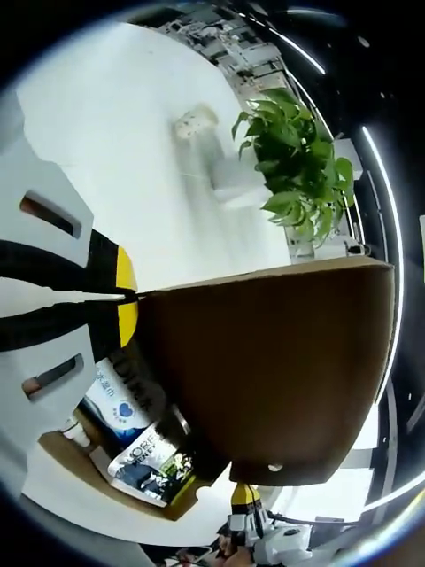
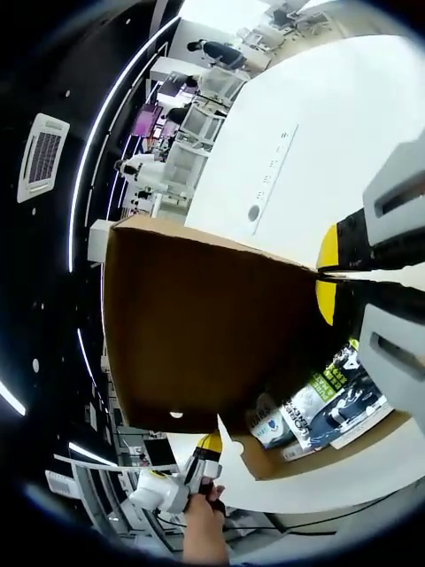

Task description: Operate the shoe box by opening the lid, removing the specified soft item, and placing it in the target area until the item is outside and the box remains undamaged.

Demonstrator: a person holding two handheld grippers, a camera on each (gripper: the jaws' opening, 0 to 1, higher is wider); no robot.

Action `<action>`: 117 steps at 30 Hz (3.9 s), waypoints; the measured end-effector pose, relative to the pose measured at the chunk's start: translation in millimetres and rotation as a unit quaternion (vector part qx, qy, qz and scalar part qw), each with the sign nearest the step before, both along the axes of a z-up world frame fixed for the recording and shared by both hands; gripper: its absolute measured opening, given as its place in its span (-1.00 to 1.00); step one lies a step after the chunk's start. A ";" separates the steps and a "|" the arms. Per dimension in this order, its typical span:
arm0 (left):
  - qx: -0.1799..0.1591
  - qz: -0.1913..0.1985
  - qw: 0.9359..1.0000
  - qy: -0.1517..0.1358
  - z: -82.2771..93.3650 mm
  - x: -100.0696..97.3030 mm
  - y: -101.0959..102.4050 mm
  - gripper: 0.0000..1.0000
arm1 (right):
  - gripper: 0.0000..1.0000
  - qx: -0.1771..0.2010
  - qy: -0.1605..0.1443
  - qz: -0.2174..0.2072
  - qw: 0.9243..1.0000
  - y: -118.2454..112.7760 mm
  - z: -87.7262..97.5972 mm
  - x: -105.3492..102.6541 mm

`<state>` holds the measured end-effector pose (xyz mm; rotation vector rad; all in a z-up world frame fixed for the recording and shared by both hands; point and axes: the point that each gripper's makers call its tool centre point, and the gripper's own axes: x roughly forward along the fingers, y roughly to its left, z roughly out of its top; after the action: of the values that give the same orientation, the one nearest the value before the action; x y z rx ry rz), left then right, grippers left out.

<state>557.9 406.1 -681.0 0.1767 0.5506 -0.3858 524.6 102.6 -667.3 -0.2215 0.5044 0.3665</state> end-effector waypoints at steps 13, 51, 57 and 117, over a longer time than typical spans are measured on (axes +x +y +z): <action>0.001 0.001 1.000 -0.001 1.7 2.7 1.9 -0.99 | -1.00 0.000 -0.005 0.000 1.000 -0.3 2.5 2.6; -0.004 0.009 1.000 0.003 7.3 10.2 0.9 -0.99 | -1.00 0.006 -0.002 -0.003 1.000 -3.9 -5.5 3.0; -0.004 0.008 1.000 0.007 7.2 9.9 0.3 -0.99 | -1.00 0.010 0.003 -0.004 1.000 -3.9 -5.3 4.6; 0.003 0.003 0.996 0.091 12.3 25.9 -4.7 -0.99 | -1.00 0.072 0.114 -0.011 0.991 -8.5 -2.4 25.9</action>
<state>583.8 401.4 -668.7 0.1473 0.7313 -0.3958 550.5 94.1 -669.7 -0.0338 0.7020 0.4073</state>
